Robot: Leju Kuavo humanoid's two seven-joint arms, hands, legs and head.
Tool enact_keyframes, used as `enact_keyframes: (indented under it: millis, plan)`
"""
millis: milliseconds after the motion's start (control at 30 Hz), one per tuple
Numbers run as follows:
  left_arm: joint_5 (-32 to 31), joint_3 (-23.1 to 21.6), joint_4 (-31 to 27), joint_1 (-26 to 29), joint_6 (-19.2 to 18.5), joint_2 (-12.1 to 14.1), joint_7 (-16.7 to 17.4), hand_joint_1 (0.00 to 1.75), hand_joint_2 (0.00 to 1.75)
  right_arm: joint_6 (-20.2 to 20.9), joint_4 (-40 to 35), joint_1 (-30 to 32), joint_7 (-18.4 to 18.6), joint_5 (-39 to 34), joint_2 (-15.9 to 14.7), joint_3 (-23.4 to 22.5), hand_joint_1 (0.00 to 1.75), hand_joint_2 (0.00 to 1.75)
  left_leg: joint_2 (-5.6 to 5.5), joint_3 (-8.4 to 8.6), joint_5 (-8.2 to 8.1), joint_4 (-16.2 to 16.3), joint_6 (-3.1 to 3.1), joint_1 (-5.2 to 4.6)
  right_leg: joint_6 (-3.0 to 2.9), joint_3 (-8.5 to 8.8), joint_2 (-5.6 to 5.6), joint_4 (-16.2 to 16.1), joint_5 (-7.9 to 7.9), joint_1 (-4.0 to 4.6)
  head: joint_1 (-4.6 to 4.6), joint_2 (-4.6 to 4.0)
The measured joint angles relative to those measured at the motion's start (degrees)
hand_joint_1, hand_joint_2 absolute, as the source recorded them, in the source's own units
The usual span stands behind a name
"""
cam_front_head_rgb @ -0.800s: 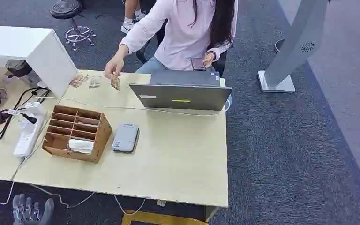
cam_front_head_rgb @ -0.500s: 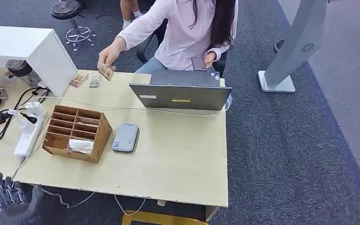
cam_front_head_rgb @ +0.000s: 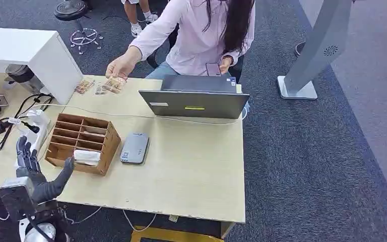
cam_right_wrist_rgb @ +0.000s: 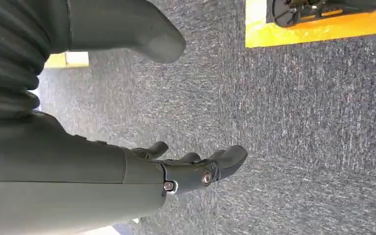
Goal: Pass the card to the sensor for recognition and then transmit it.
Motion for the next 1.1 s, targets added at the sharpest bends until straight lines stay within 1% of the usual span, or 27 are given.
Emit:
enact_keyframes:
  millis: [367,1100]
  plan:
    - [-14.5,-5.6,8.8,-10.5,6.9,5.7,6.5,0.00,1.75,1.1,0.2,-0.3,0.2,3.4,0.0,1.2,0.00,1.75,0.02,0.00,0.02,0.0,0.01,0.00,-0.05,-0.01,0.01,0.0,0.05,0.00,0.00,0.00]
    - [-45.1,-15.3,28.3,-31.2,23.2,19.2,20.3,0.00,1.75,3.1,0.5,-0.9,1.0,11.5,0.2,3.9,0.00,1.75,0.02,-0.01,0.13,0.0,-0.02,0.00,-0.10,-0.03,0.03,0.0,0.10,0.00,0.00,0.00]
